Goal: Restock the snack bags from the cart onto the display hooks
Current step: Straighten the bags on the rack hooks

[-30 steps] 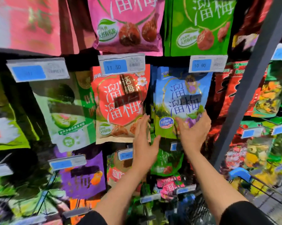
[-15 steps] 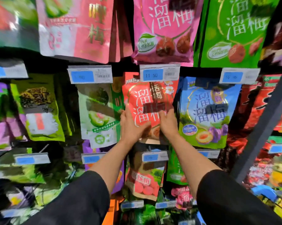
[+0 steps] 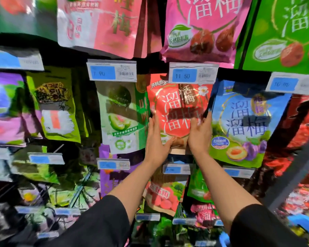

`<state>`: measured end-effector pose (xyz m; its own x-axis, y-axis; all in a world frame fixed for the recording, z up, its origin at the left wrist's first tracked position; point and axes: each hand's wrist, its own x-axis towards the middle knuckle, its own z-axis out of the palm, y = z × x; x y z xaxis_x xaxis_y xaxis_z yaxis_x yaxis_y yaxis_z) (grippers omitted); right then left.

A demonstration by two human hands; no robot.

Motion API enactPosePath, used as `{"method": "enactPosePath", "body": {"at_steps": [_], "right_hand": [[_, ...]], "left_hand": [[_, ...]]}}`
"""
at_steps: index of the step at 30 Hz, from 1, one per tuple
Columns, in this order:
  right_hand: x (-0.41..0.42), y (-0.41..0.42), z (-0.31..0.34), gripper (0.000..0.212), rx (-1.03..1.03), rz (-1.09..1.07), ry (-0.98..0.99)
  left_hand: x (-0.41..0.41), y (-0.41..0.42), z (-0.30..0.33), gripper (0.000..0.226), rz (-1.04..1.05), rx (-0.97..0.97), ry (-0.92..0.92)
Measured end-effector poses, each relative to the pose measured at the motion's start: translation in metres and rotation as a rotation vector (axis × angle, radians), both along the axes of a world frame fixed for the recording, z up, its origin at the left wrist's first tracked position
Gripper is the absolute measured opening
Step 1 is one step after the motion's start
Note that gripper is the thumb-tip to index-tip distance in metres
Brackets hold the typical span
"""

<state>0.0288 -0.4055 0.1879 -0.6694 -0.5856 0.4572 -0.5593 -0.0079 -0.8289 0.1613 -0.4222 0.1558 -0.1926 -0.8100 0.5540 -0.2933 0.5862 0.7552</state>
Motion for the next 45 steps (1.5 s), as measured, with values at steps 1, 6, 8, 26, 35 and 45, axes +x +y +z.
{"method": "enactPosePath", "body": {"at_steps": [1, 6, 8, 26, 35, 45], "right_hand": [[0.008, 0.004, 0.001, 0.066, -0.013, -0.097, 0.036], [0.066, 0.018, -0.006, 0.048, -0.419, -0.089, 0.349], [0.093, 0.012, -0.011, 0.04, -0.42, 0.118, 0.389], [0.148, -0.068, -0.011, 0.1, 0.175, 0.404, -0.041], [0.171, -0.048, -0.026, 0.1, 0.036, 0.241, 0.12], [0.181, -0.036, -0.036, 0.086, 0.056, 0.258, 0.107]], "left_hand": [[0.007, 0.005, -0.003, 0.09, 0.024, -0.036, 0.03], [0.058, 0.018, -0.01, 0.08, 0.393, -0.152, 0.174], [0.079, 0.009, -0.005, 0.085, 0.553, -0.153, 0.2], [0.14, -0.079, -0.004, 0.067, 0.242, 0.237, 0.177], [0.145, -0.072, 0.002, 0.035, 0.153, 0.291, 0.219], [0.157, -0.052, 0.004, 0.06, 0.267, 0.29, 0.082]]}}
